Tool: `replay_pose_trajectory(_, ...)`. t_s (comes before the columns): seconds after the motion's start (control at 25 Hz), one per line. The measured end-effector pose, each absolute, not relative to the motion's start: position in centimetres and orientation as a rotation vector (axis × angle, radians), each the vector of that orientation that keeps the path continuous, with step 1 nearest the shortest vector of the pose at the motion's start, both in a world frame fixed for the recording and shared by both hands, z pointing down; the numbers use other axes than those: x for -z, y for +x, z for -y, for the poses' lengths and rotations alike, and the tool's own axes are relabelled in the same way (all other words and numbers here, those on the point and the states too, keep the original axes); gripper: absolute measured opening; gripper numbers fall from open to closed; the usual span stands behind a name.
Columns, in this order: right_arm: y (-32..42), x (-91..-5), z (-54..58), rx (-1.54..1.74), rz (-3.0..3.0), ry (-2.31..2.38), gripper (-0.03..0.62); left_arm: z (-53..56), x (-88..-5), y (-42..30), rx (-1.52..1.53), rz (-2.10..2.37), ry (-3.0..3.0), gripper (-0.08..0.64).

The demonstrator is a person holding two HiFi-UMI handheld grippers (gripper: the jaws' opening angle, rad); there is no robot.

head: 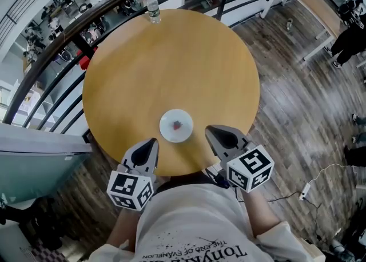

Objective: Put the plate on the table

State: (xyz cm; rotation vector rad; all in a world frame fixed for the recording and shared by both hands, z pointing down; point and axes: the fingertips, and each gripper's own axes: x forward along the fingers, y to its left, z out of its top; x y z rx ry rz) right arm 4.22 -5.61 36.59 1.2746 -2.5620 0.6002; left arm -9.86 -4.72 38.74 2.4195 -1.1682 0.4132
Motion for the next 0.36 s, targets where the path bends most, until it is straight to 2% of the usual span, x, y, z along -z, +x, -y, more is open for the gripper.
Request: replay_pose_trajectory(0.36, 4.84, -37.17, 5.44, -0.624, 2.557, 1.277, 0.026, 4.68, -39.18, -9.21, -0.426, 1.157, 2.410, 0.025)
